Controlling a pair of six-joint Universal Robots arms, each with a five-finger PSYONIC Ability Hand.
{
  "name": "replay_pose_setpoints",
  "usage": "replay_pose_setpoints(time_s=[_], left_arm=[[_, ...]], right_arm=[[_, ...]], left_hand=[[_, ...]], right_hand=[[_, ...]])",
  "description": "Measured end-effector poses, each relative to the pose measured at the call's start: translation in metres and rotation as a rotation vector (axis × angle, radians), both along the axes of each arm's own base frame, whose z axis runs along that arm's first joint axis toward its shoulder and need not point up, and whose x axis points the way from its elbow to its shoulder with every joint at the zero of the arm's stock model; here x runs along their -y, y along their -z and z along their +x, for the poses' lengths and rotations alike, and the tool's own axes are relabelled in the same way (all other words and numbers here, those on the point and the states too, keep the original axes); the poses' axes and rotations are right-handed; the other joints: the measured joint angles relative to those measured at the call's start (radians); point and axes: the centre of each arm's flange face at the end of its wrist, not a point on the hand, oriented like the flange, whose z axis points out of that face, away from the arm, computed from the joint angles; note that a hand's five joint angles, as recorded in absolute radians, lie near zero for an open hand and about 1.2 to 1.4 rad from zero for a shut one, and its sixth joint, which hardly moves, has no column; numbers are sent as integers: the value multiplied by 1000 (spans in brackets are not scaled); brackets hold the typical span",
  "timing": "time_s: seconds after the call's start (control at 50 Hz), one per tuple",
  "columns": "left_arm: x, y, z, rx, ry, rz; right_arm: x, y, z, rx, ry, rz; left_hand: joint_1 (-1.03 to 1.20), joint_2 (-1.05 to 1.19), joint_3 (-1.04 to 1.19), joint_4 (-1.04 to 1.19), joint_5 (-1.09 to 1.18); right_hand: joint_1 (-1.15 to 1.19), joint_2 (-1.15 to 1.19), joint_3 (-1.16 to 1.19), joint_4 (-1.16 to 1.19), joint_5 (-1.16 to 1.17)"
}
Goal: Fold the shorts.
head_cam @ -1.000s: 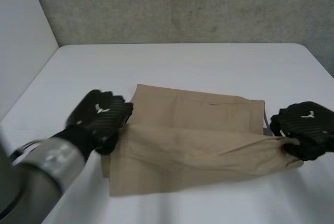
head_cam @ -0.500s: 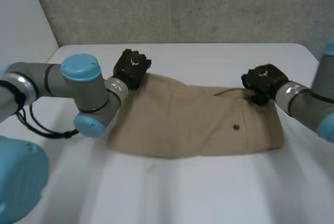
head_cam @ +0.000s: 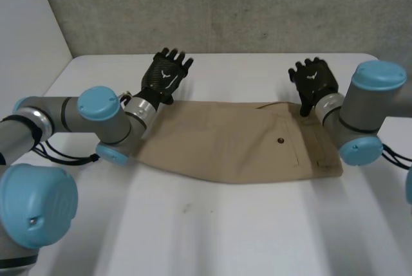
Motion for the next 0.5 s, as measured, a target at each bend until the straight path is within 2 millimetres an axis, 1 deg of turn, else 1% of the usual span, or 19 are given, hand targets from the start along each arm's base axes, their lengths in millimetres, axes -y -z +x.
replay_pose_setpoints(time_s=[0.02, 0.04, 0.06, 0.08, 0.12, 0.18, 0.2, 0.22, 0.24, 0.26, 0.28, 0.3, 0.32, 0.34, 0.36, 0.42, 0.46, 0.5], left_arm=[[-2, -3, 0, -3, 5, -10], [-2, -3, 0, -3, 5, -10], [-5, -10, 0, -11, 13, -30], [-9, -18, 0, -18, 18, -48], [-13, -26, 1, -24, 21, -61], [-24, -48, 4, -38, 19, -73], [-29, -54, 6, -43, 16, -68], [-29, -54, 6, -43, 16, -68], [-37, -63, 10, -54, 11, -50], [-37, -63, 10, -54, 11, -50], [-44, -70, 14, -67, 6, -23], [-54, -77, 19, -85, 2, 22], [-57, -78, 20, -91, 1, 40], [-65, -81, 24, -105, -1, 84], [-65, -81, 24, -105, -1, 84], [-84, -82, 34, -136, -7, 220], [-92, -78, 38, -141, -13, 290], [-92, -78, 38, -141, -13, 290]], right_arm=[[-1, -6, -1, 4, 5, -9], [-1, -6, -1, 4, 5, -9], [-3, -14, -2, 10, 10, -18], [-7, -31, -4, 23, 19, -38], [-11, -42, -6, 32, 24, -49], [-23, -62, -13, 55, 32, -51], [-27, -66, -15, 60, 34, -42], [-27, -66, -15, 60, 34, -42], [-31, -68, -16, 62, 35, -35], [-31, -68, -16, 62, 35, -35], [-43, -71, -21, 64, 38, 4], [-57, -71, -26, 60, 41, 67], [-61, -70, -27, 59, 42, 87], [-69, -67, -30, 57, 44, 133], [-69, -67, -30, 57, 44, 133], [-91, -57, -37, 63, 48, 260], [-100, -52, -42, 74, 49, 317], [-100, -52, -42, 74, 49, 317]], left_hand=[[-17, -51, -51, -48, -49], [-17, -51, -51, -48, -49], [-17, -64, -65, -61, -57], [-17, -69, -67, -62, -57], [-17, -71, -67, -62, -57], [-17, -71, -67, -62, -57], [-17, -71, -67, -62, -57], [-17, -71, -67, -62, -57], [-17, -71, -67, -62, -57], [-17, -71, -67, -62, -57], [-17, -71, -67, -62, -57], [-14, -69, -66, -60, -56], [-14, -69, -65, -60, -55], [-14, -69, -65, -60, -54], [-14, -69, -65, -60, -54], [-14, -58, -64, -59, -54], [-11, -48, -56, -50, -52], [-11, -48, -56, -50, -52]], right_hand=[[0, 0, 0, 0, -3], [0, 0, 0, 0, -3], [0, 0, 0, 0, -4], [0, 0, 0, 0, -7], [0, 0, 0, 0, -7], [0, 0, 0, 0, -7], [0, 0, 0, 0, -7], [0, 0, 0, 0, -7], [0, 0, 0, 0, -7], [0, 0, 0, 0, -7], [0, 0, 0, 0, -7], [0, 0, 0, 0, -7], [0, 0, 0, 0, -7], [0, 0, 0, 0, -7], [0, 0, 0, 0, -7], [0, 0, 0, 0, -7], [3, 4, 4, 2, -6], [3, 4, 4, 2, -6]])
